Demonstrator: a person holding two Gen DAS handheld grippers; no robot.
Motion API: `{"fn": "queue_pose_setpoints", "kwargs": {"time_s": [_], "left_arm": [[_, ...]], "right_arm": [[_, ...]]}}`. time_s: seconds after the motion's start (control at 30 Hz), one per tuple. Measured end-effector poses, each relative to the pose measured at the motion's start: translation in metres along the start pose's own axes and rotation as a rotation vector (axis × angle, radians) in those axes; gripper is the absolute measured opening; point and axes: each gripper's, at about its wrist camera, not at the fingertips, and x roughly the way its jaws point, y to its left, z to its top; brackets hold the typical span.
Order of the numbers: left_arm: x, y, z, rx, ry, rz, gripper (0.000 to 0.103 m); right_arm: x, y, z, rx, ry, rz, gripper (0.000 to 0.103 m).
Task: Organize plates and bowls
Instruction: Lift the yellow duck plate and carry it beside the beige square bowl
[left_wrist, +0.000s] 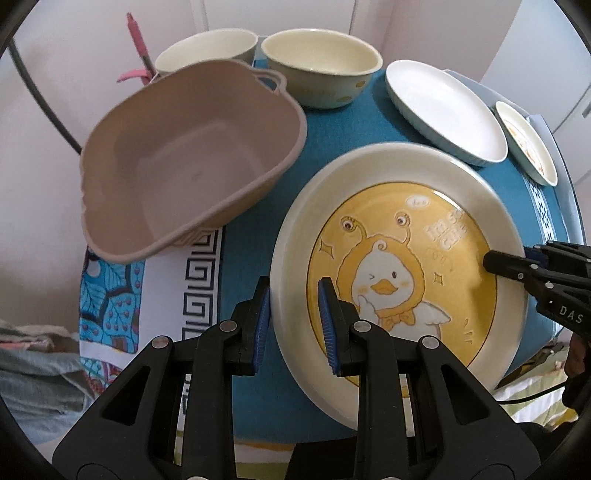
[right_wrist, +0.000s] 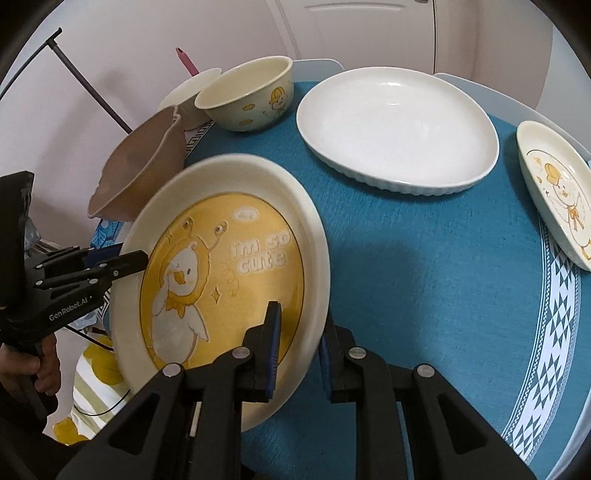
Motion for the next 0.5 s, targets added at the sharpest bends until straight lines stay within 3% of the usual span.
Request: {"fn": "queue_pose_setpoints", "kwargs": {"time_s": [0.5], "left_arm": [[-0.0028,-0.0080,-0.0011,0.036,-0.003,0.023,0.023]], "right_arm": [[0.0016,0.0003,-0.0031,0.022,-0.002,-0.013,0.017]]}}
